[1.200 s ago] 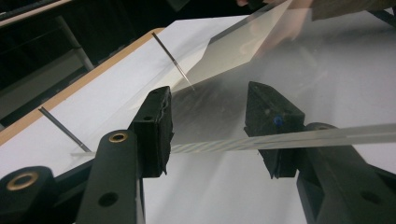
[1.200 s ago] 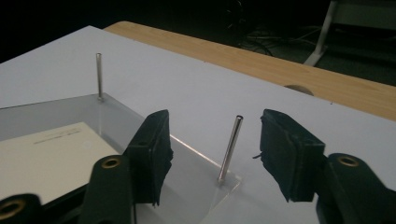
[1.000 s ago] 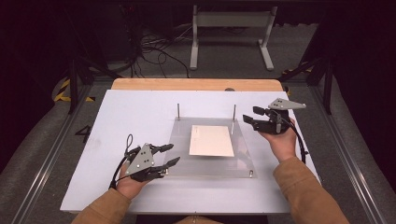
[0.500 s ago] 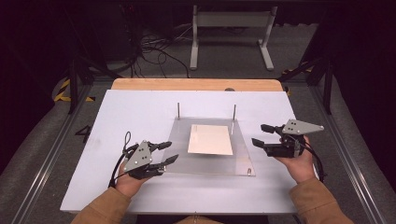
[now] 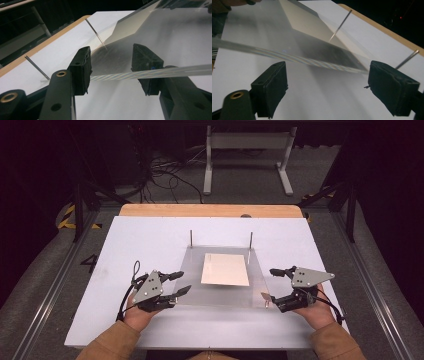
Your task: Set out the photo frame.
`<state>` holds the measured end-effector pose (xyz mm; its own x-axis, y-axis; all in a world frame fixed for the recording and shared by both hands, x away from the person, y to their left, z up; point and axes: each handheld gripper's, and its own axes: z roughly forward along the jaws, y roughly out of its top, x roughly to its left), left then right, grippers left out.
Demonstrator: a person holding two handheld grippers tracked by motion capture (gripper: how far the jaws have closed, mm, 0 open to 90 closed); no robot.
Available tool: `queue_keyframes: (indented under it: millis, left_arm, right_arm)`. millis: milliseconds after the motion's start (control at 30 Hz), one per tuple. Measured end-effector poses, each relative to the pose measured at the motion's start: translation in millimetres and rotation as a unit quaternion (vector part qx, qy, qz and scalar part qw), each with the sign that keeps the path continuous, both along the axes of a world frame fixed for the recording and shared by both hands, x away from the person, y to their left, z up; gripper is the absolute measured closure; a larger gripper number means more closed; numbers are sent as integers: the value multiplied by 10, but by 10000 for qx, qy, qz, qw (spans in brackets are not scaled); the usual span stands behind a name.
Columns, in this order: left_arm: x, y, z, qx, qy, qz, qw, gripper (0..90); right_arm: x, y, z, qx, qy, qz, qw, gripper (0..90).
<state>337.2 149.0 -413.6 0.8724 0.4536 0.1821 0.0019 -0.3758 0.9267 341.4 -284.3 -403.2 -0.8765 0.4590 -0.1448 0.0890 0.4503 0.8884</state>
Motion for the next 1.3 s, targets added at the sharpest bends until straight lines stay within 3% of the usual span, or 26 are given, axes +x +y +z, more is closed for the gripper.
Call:
queue_keyframes:
  millis: [200, 500, 667, 833, 1000, 1300]
  left_arm:
    - [-1, -1, 0, 13, -2, -5, 10000, 492]
    - [-11, -30, 2, 9, -5, -59, 10000, 493]
    - [-7, -49, 15, -109, 41, -68, 9999, 500]
    - [-15, -71, 35, -64, -50, -39, 10000, 518]
    - [-12, -75, 81, -6, -265, 30, 9996, 552]
    - [58, -79, 232, -227, -419, 138, 9988, 556]
  right_arm:
    - [-9, 143, 8, 70, -285, 142, 9995, 131]
    - [-6, 325, -37, -31, -639, 142, 9978, 292]
    - [-67, 357, -19, 169, -852, 79, 9962, 559]
    - [-87, 354, -14, 126, -977, -58, 9951, 589]
    - [-85, 369, 19, 97, -1081, -98, 9940, 606]
    - [-40, 367, 135, 295, -1324, -146, 9906, 612]
